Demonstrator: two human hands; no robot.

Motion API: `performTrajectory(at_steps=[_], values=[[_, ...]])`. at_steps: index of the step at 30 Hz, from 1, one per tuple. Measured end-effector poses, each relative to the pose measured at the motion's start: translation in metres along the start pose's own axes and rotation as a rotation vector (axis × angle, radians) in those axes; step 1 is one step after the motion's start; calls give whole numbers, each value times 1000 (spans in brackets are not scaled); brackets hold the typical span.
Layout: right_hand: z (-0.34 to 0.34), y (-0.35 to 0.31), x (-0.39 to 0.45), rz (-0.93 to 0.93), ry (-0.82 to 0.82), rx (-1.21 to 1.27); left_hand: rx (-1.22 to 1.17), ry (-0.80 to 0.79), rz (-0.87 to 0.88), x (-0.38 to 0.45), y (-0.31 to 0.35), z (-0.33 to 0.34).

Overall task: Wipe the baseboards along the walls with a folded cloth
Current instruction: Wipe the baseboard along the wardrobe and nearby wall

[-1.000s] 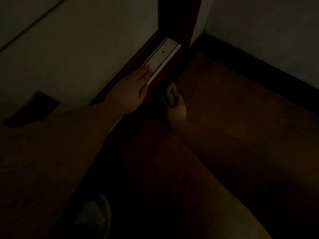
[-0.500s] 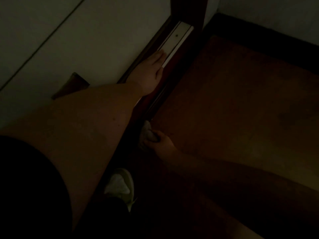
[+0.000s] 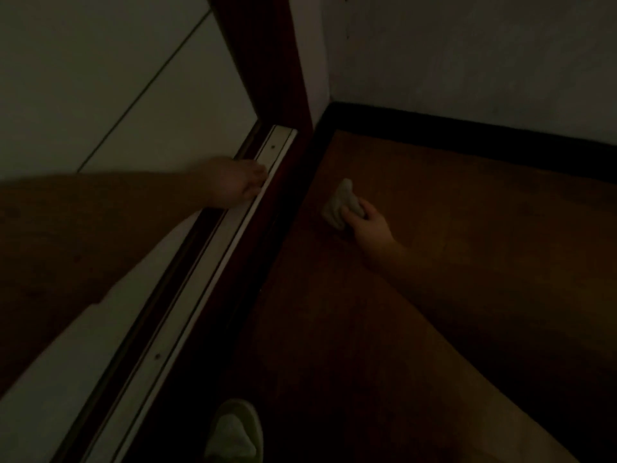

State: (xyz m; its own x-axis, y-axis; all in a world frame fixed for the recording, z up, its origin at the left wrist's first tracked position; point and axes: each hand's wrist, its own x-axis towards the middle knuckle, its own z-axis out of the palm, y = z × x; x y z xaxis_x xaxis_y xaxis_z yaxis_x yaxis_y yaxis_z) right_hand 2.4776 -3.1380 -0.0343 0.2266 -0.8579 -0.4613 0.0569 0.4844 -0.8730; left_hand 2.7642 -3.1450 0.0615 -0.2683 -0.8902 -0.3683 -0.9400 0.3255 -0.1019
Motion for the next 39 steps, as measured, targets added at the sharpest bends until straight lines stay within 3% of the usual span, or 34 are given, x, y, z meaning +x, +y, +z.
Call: performTrajectory(at_steps=[1,4,7,14,19,25,39], values=[[-8,-4,0,4,-2,48,53,47,109,8,0,-9],[-39,-11,-6,10,-5,197,139,143,220,39,-5,-24],[-67,-25,-22,-14,27,136,102,84,158,61,4,-22],[-95,-58,-65,-33,147,14,-90,132,100,55,11,12],[-88,-88,-67,-102,195,-179,-198,190,154,72,10,15],[-63,-111,-36,-127,284,-178,-277,217,117,77,3,43],[-25,-93,46,-168,372,-398,-281,328,95,84,8,55]])
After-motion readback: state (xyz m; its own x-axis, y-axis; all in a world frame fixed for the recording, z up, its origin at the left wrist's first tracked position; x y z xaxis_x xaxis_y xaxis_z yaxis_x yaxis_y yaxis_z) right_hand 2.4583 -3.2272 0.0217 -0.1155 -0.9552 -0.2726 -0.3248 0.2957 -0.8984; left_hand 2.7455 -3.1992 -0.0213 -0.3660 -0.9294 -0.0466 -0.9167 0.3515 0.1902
